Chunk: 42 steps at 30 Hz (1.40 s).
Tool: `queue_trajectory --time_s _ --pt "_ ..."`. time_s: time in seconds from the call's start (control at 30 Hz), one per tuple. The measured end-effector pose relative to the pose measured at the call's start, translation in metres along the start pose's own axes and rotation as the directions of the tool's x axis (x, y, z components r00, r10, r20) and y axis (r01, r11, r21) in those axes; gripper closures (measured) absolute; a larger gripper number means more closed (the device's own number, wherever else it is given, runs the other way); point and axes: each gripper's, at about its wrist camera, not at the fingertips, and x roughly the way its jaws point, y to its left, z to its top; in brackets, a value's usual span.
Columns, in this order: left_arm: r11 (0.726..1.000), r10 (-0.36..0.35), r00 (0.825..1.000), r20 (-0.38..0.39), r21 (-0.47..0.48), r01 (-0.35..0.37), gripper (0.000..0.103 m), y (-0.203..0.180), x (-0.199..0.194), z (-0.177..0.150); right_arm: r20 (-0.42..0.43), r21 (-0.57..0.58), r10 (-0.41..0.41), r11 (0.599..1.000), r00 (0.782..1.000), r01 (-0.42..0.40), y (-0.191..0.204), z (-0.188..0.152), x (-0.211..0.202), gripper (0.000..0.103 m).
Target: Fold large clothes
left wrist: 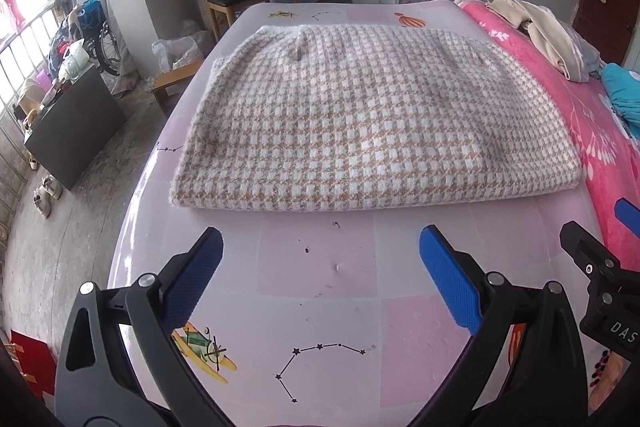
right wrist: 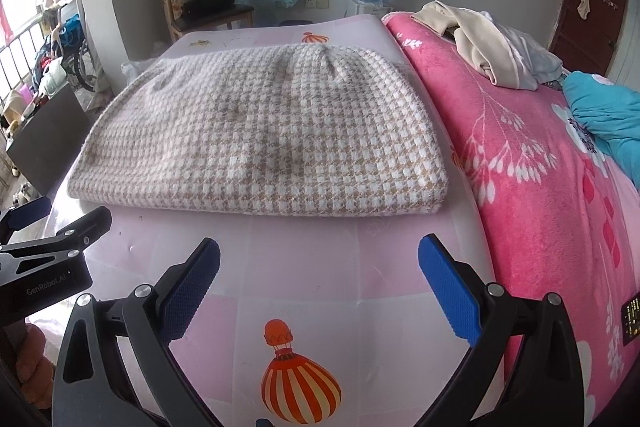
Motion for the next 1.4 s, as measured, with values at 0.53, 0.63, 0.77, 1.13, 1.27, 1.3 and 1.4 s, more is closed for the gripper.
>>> queue_trajectory --time_s 0.53,0.63,0.77,1.13,1.27,1.3,1.4 --pt "0.999 -0.028 1.0 -0.01 0.018 0.028 0.008 -0.0046 0.0011 -0.0028 -0.003 -0.001 -0.013 1.0 1.0 0.013 -0.0012 0.0009 -0.0029 0.006" --pt "0.999 -0.029 1.0 -0.011 0.018 0.029 0.008 -0.0045 0.0013 -0.0029 -0.003 -0.002 -0.015 1.0 1.0 0.015 -0.0015 0.0009 -0.0029 0.006" --pt "0.999 -0.029 1.0 -0.012 0.018 0.029 0.008 -0.0046 0.0018 -0.0033 -0.004 -0.001 -0.014 1.0 1.0 0.014 -0.0008 0.0008 -0.0028 0.006" --pt "0.999 -0.029 0.999 -0.012 0.019 0.03 0.008 -0.004 0.0015 -0.0031 -0.01 -0.005 -0.011 1.0 1.0 0.011 -0.0004 -0.0008 0.0004 0.006" --pt "0.999 -0.029 1.0 -0.011 0.018 0.03 0.008 -0.0035 0.0015 -0.0029 -0.011 -0.007 -0.012 1.0 1.0 0.012 0.0006 -0.0012 0.0006 0.006" --pt "0.999 -0.03 0.999 -0.012 0.018 0.03 0.008 -0.0037 0.0017 -0.0031 -0.011 -0.006 -0.013 1.0 1.0 0.013 0.0008 -0.0013 0.0005 0.006" --pt "0.999 -0.03 1.0 -0.011 0.018 0.03 0.008 -0.0033 0.0017 -0.003 -0.011 -0.007 -0.014 1.0 1.0 0.014 0.0013 -0.0013 0.0006 0.006"
